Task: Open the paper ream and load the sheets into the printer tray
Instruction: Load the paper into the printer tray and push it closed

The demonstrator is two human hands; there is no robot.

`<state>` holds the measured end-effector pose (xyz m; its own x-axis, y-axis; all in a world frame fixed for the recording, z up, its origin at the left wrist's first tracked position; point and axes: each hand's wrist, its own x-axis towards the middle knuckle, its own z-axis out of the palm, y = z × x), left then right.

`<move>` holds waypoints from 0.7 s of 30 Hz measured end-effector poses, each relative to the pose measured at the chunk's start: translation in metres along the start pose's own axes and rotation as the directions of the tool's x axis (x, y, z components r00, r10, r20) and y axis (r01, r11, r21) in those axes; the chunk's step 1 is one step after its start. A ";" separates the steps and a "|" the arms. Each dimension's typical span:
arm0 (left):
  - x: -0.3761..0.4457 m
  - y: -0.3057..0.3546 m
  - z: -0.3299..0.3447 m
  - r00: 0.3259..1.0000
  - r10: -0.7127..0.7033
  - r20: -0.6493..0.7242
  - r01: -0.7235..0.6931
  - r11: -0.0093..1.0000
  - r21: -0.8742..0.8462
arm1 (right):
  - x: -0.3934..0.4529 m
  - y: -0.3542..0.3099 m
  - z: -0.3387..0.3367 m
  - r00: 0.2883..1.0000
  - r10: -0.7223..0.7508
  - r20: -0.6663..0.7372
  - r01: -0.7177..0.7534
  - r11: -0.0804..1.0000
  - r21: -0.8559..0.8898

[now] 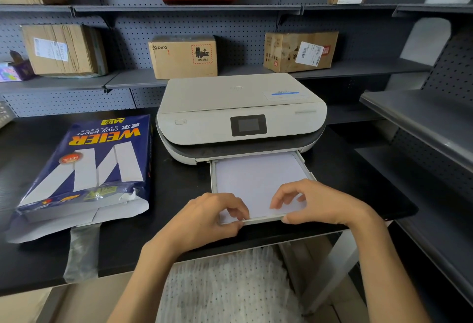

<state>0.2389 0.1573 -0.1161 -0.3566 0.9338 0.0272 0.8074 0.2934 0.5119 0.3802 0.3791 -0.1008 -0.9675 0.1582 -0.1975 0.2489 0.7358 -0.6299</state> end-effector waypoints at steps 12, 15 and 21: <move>0.013 -0.008 0.002 0.997 0.003 -0.079 -0.002 1.000 0.012 | 0.014 0.007 0.002 0.995 -0.024 -0.100 0.026 0.999 0.026; 0.016 -0.010 0.003 0.996 0.000 -0.089 0.001 1.000 0.009 | 0.018 0.010 0.002 0.991 -0.023 -0.129 0.028 0.999 0.038; 0.027 -0.014 0.000 0.995 0.004 -0.100 -0.001 1.000 0.031 | 0.029 0.015 0.003 0.984 -0.016 -0.177 0.027 0.998 0.058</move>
<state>0.2177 0.1787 -0.1221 -0.3990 0.9097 0.1151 0.8217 0.2990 0.4851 0.3564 0.3928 -0.1181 -0.9642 0.2601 -0.0517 0.2252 0.7002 -0.6775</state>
